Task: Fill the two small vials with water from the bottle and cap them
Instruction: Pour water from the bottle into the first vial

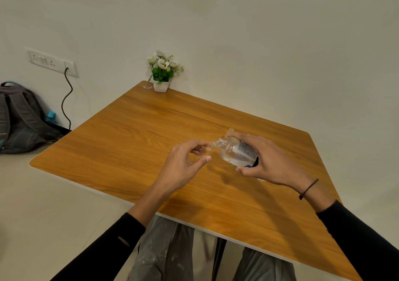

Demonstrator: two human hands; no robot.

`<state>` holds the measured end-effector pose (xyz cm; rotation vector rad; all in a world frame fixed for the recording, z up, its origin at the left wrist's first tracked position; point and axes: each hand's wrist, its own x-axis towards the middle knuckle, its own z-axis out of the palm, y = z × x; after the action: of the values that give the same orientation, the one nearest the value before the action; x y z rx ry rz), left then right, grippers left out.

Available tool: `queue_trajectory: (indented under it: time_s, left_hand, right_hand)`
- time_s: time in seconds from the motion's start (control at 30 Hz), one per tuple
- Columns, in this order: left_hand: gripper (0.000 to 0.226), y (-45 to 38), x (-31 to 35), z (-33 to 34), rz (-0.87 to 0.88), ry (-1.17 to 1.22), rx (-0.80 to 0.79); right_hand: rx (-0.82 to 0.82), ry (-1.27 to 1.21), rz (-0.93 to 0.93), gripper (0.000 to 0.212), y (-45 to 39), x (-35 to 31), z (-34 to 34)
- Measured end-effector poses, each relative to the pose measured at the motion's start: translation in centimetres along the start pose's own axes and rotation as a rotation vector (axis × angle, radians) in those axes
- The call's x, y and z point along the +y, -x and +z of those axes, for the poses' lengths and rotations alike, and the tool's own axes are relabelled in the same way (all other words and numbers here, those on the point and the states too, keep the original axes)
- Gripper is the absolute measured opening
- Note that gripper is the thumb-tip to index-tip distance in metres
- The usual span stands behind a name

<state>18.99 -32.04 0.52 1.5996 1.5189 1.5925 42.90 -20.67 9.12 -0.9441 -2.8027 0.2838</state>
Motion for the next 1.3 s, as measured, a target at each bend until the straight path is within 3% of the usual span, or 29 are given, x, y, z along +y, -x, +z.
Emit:
queue_trajectory:
  time_s: [1.1,1.3]
  left_hand:
    - [0.039,-0.2,-0.7,0.1,-0.016,-0.050,0.018]
    - [0.038,-0.2,-0.7,0.1,-0.011,-0.027,0.023]
  right_hand:
    - [-0.099,0.044,0.001,0.094,-1.0,0.6,-0.7]
    - [-0.090,0.027,-0.040,0.088,-1.2,0.8,-0.8]
